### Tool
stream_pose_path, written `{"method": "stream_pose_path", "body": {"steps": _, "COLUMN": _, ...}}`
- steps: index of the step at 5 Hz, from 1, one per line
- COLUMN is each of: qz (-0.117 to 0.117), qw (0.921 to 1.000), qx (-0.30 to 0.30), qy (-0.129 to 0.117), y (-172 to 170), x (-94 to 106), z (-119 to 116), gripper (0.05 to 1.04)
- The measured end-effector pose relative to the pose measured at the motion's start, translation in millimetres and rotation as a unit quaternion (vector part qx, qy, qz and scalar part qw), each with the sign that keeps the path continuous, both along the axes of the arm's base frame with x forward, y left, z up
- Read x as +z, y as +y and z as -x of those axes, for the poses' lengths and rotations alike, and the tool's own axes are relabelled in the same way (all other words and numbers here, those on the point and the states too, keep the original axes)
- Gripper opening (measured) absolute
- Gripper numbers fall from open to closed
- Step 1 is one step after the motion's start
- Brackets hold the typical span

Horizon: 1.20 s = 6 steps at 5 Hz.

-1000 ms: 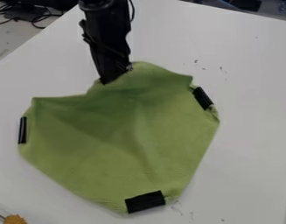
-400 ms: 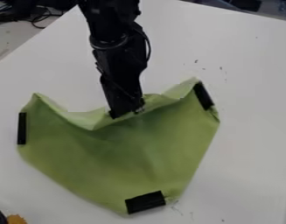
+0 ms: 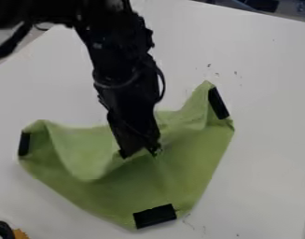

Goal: Fold left fabric down right

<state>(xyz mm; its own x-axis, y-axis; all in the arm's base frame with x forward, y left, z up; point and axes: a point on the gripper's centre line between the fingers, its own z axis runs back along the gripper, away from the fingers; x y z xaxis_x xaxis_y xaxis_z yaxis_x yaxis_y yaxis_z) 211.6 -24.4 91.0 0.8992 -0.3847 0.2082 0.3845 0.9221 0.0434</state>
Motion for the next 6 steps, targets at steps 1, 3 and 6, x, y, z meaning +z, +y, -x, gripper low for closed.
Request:
{"method": "stream_pose_path", "body": {"steps": 1, "qz": -0.008, "qw": 0.9999, "qx": 0.005, "qy": -0.004, "y": -6.1, "x": -2.2, "z": 6.4, "gripper": 0.075}}
{"method": "stream_pose_path", "body": {"steps": 3, "qz": 0.002, "qw": 1.0, "qx": -0.001, "qy": 0.003, "y": -7.4, "x": -4.2, "z": 7.1, "gripper": 0.487}}
{"method": "stream_pose_path", "body": {"steps": 6, "qz": 0.022, "qw": 0.9992, "qx": 0.012, "qy": 0.03, "y": -9.0, "x": 1.9, "z": 2.6, "gripper": 1.007}}
